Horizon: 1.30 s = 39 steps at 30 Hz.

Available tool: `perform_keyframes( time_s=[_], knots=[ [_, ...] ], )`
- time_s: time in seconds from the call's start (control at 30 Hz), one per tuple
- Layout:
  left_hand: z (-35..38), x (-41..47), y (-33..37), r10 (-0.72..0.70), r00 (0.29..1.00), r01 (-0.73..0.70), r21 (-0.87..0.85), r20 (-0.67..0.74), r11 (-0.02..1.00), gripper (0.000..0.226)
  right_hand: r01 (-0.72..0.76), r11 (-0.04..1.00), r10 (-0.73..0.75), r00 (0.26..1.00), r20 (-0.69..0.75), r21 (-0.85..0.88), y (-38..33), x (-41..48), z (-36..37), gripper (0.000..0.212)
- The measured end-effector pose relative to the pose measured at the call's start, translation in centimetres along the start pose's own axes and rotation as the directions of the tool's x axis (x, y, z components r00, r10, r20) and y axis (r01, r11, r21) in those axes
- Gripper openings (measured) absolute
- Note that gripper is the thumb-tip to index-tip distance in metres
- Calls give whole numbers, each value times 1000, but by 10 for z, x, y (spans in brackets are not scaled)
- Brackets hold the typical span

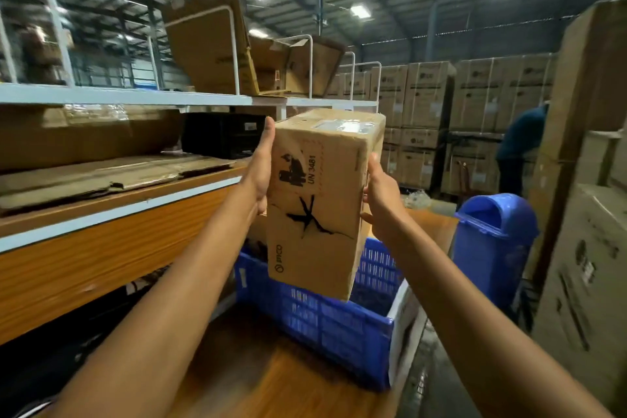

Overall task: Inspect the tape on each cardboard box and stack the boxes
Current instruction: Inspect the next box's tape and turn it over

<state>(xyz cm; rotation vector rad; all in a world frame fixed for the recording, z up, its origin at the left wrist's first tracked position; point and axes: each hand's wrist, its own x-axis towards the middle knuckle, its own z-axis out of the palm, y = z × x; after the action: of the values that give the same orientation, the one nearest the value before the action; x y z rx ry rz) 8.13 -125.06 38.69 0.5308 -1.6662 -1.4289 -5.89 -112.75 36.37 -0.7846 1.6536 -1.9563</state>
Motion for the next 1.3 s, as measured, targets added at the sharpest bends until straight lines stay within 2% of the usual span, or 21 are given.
perform_keyframes(
  time_s=[0.17, 0.3, 0.43, 0.5, 0.6, 0.63, 0.73, 0.77, 0.83, 0.93, 0.97, 1.1, 1.17, 1.2, 1.27, 1.3],
  knots=[
    [32, 69, -54, -69, 993, 59, -105, -91, 993, 91, -57, 998, 57, 998, 12, 8, 20, 63, -20, 53],
    [40, 119, -97, -149, 981, 132, -140, -121, 981, 92, -196, 978, 183, 970, 159, 70, 41, 110, -37, 69],
    [40, 144, -135, -158, 974, 149, -68, -163, 986, 66, -274, 962, 269, 940, 211, -6, 61, 151, -44, 82],
    [43, 148, -160, -147, 955, 153, 5, -258, 988, 61, -303, 946, 322, 914, 248, -113, 75, 168, -43, 90],
    [41, 157, -199, -71, 886, 164, 166, -458, 972, 49, -358, 912, 404, 869, 286, -202, 96, 185, -40, 94],
    [40, 160, -210, -31, 868, 164, 227, -495, 960, 47, -382, 898, 433, 852, 294, -216, 103, 190, -40, 91],
    [40, 164, -234, 52, 832, 130, 286, -552, 949, 69, -432, 869, 491, 813, 312, -241, 118, 197, -42, 65],
    [41, 164, -242, 85, 826, 106, 302, -557, 947, 70, -449, 860, 507, 803, 312, -243, 121, 198, -42, 56],
    [43, 162, -256, 152, 829, 78, 381, -538, 921, 58, -473, 846, 532, 782, 325, -248, 132, 199, -43, 41],
    [48, 162, -279, 304, 830, 35, 588, -467, 808, 60, -492, 837, 547, 762, 346, -239, 157, 195, -36, 25],
    [49, 164, -286, 348, 826, 17, 636, -444, 772, 61, -485, 842, 539, 770, 343, -236, 163, 194, -33, 23],
    [44, 165, -300, 374, 851, 3, 717, -369, 698, 61, -450, 859, 509, 798, 323, -244, 176, 196, -28, 23],
    [38, 162, -305, 381, 867, 6, 770, -322, 638, 64, -453, 862, 505, 809, 301, -229, 179, 197, -27, 36],
    [35, 162, -306, 378, 874, 10, 790, -305, 613, 65, -402, 881, 459, 853, 248, -248, 185, 197, -25, 53],
    [33, 161, -306, 360, 891, 20, 816, -278, 578, 69, -111, 896, 175, 978, 114, -429, 191, 194, -20, 82],
    [32, 161, -305, 348, 898, 28, 825, -269, 564, 70, 76, 843, -18, 993, 113, -533, 191, 190, -18, 79]
  ],
)
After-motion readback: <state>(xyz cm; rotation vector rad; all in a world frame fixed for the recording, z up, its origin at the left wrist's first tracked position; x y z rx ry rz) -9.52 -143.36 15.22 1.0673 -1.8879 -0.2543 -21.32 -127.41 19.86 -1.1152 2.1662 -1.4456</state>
